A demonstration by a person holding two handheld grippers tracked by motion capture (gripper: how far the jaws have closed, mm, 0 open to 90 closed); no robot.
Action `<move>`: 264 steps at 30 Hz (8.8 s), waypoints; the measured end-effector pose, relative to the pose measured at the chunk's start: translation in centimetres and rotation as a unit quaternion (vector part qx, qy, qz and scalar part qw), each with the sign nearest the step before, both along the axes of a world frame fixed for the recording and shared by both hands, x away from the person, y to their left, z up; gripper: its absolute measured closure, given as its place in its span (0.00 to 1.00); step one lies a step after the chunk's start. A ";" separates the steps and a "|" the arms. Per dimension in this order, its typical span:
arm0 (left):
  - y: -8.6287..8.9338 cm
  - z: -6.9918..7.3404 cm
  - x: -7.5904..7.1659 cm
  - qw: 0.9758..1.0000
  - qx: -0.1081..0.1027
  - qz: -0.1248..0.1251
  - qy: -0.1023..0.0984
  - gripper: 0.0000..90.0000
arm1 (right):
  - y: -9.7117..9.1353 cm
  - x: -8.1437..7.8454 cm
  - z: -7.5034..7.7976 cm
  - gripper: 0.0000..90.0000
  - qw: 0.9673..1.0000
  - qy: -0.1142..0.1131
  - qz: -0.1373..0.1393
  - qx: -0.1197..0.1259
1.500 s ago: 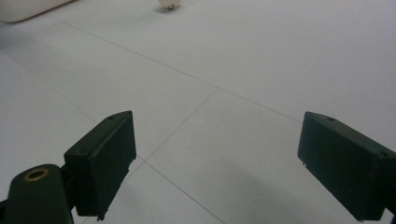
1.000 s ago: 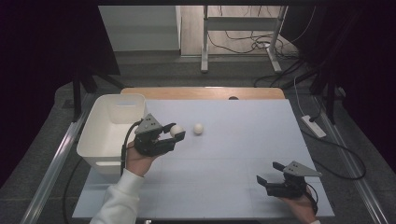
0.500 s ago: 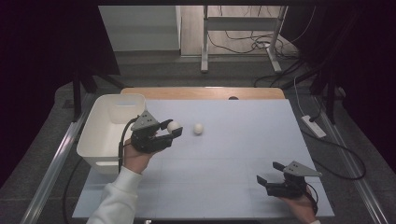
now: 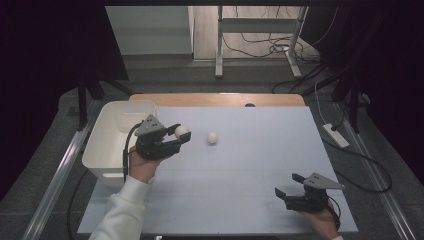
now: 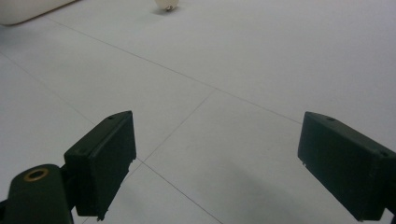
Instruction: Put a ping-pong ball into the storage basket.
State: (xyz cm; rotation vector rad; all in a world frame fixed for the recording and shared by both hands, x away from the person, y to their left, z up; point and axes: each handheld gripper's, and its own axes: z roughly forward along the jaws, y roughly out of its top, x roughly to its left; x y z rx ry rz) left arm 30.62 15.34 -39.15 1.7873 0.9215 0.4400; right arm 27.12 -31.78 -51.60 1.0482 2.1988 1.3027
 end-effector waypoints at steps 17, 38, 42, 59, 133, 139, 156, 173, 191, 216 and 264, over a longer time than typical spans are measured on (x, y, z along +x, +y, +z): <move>1.5 0.2 0.5 1.000 -0.002 0.028 -0.003 0.56 | 0.0 0.0 0.0 0.13 1.000 0.000 0.000 0.000; 3.8 0.5 0.8 0.998 -0.003 0.067 -0.007 0.56 | 0.0 0.0 0.0 0.13 1.000 0.000 -0.001 0.000; 4.1 0.5 0.9 0.997 -0.003 0.072 -0.008 0.56 | 0.0 0.0 0.0 0.13 1.000 0.000 -0.001 -0.001; 5.4 0.7 1.4 0.995 -0.001 0.096 -0.011 0.56 | 0.0 0.0 0.0 0.13 1.000 -0.001 -0.001 -0.001; 11.3 -1.8 4.9 0.979 0.048 0.191 0.056 0.56 | -0.1 0.0 0.0 0.13 1.000 0.000 -0.004 -0.001; 11.3 -2.1 5.2 0.978 0.052 0.191 0.067 0.56 | 0.0 0.1 -0.1 0.13 1.000 0.001 -0.003 -0.001; 11.4 -3.0 6.3 0.973 0.074 0.189 0.111 0.56 | 0.0 0.1 -0.1 0.13 1.000 0.001 -0.004 -0.003; 11.2 -3.4 6.8 0.970 0.091 0.181 0.135 0.56 | 0.0 0.1 -0.1 0.13 1.000 0.001 -0.004 -0.003; 11.2 -2.4 6.3 0.972 0.069 0.194 0.111 0.24 | 0.0 0.1 -0.1 0.13 1.000 0.002 -0.003 -0.004; 9.0 0.3 3.6 0.994 -0.011 0.098 0.049 0.18 | 0.0 0.1 0.0 0.13 1.000 0.001 -0.005 0.000; 3.8 1.0 -0.2 0.999 -0.044 -0.008 0.010 0.18 | 0.1 0.0 -0.1 0.13 1.000 0.001 -0.006 -0.002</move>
